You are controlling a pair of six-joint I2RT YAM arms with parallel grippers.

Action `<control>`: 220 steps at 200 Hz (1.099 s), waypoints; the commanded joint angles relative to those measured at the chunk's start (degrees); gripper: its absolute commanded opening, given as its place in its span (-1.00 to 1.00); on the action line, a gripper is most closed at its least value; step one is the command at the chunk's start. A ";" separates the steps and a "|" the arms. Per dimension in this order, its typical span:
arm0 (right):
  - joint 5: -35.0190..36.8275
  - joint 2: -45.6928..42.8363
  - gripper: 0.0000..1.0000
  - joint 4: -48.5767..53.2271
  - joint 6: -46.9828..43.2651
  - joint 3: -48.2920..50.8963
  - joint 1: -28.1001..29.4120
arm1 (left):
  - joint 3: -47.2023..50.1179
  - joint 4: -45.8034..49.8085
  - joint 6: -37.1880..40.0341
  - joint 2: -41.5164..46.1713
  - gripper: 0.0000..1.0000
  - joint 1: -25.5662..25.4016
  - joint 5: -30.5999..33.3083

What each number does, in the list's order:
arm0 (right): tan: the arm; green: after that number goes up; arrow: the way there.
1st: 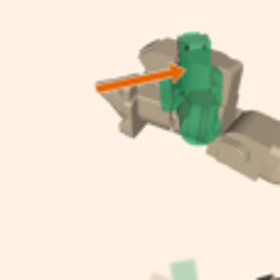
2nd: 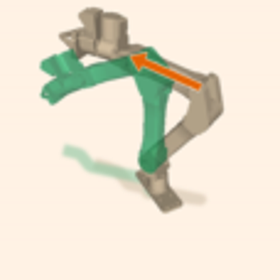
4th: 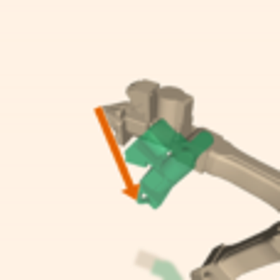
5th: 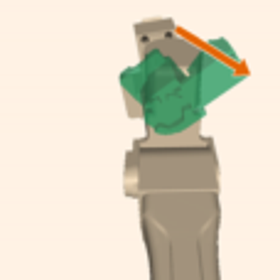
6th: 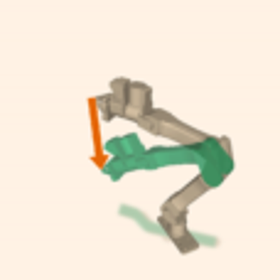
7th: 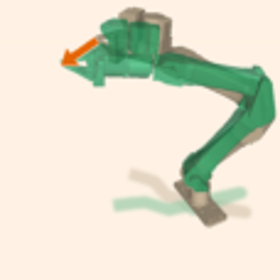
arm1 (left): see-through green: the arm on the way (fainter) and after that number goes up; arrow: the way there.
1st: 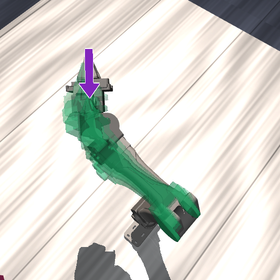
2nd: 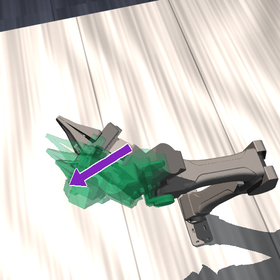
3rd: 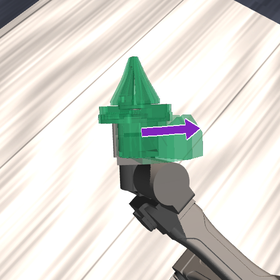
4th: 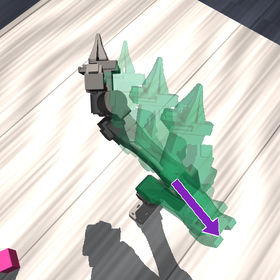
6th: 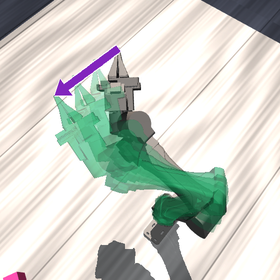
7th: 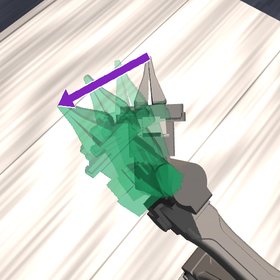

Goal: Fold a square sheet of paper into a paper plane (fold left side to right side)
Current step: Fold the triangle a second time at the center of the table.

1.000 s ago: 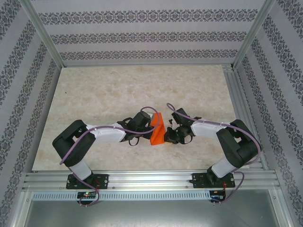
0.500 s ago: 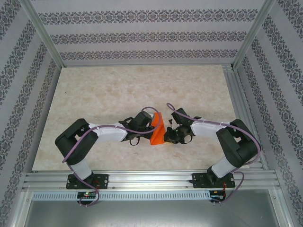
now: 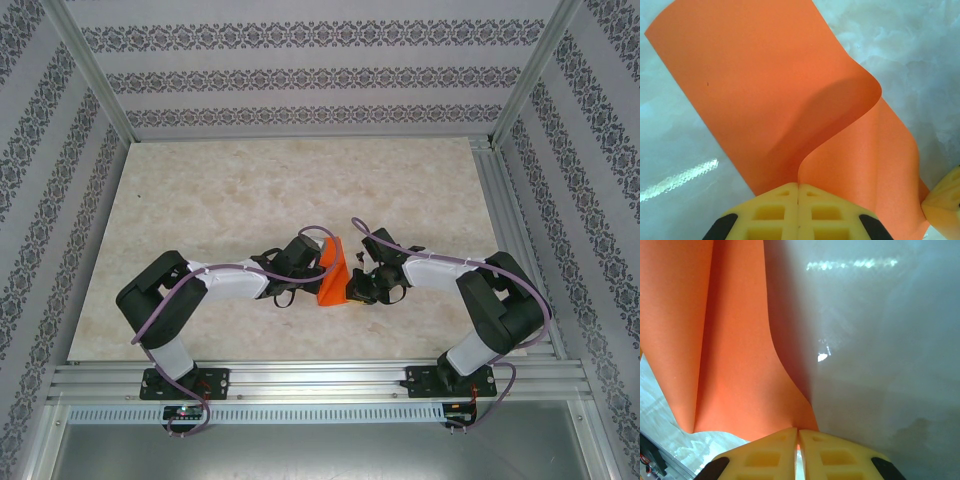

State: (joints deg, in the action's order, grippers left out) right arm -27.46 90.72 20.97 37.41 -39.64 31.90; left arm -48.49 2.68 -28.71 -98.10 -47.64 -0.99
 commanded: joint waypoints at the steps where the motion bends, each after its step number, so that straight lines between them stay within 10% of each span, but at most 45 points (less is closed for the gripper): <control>1: 4.10 2.74 -0.74 2.76 -1.30 0.79 1.15 | 0.53 0.05 0.67 -0.68 -1.00 0.62 0.47; 220: 4.17 3.06 -0.74 2.54 -1.28 0.79 1.29 | 1.75 -4.63 -0.11 -0.63 -0.98 0.62 -2.78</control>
State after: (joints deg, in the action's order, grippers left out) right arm -27.49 90.91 21.02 37.39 -39.77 31.90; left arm -47.16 1.26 -28.75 -99.00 -47.64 -2.55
